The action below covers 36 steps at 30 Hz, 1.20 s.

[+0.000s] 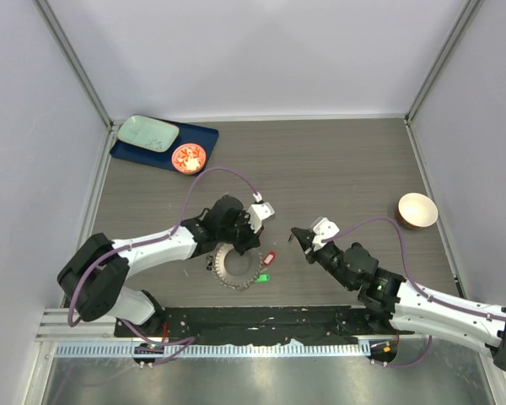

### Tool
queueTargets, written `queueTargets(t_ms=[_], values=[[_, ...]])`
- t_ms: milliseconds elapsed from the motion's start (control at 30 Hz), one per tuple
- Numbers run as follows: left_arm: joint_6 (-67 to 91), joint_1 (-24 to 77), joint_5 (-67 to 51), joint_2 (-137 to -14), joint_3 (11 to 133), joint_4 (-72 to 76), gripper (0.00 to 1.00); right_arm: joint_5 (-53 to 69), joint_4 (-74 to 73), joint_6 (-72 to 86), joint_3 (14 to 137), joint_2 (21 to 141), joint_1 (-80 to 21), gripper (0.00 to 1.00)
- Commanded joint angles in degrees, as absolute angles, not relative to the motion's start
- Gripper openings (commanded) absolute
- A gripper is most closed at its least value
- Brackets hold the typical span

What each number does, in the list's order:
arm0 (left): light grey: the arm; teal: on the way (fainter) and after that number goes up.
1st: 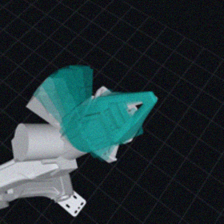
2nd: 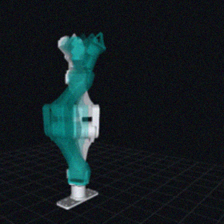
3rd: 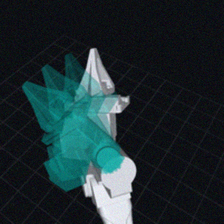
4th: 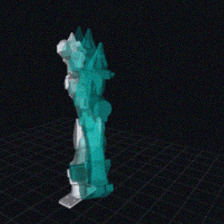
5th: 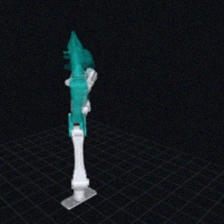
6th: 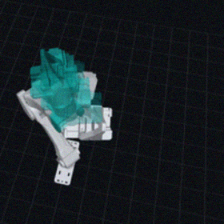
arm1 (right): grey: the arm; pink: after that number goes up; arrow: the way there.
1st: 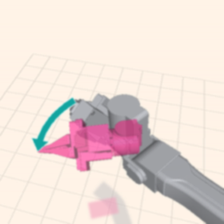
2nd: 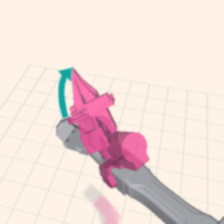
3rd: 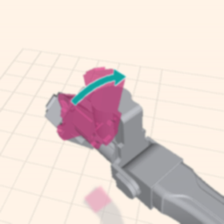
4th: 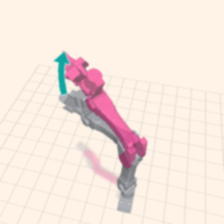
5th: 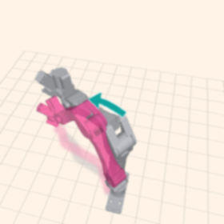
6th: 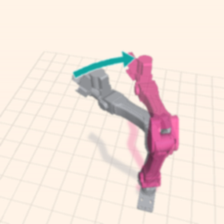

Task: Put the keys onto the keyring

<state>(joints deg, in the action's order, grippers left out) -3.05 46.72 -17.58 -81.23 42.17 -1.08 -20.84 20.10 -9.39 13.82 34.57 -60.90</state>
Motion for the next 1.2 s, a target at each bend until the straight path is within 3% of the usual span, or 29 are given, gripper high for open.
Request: queueTargets(t_ms=[0,667,1167], values=[[-4.6,46.4,-17.2,-82.6,44.5,0.2,0.0,-21.4,22.8,-9.8,16.1,36.0,-61.1,0.01],[-2.5,48.1,-12.0,-83.2,42.0,-4.0,0.01,-21.4,23.1,-9.8,16.3,37.5,-61.1,0.01],[-0.4,49.5,-11.2,-83.4,43.5,-8.2,0.1,-21.2,23.0,-9.7,16.5,37.7,-61.1,0.01]])
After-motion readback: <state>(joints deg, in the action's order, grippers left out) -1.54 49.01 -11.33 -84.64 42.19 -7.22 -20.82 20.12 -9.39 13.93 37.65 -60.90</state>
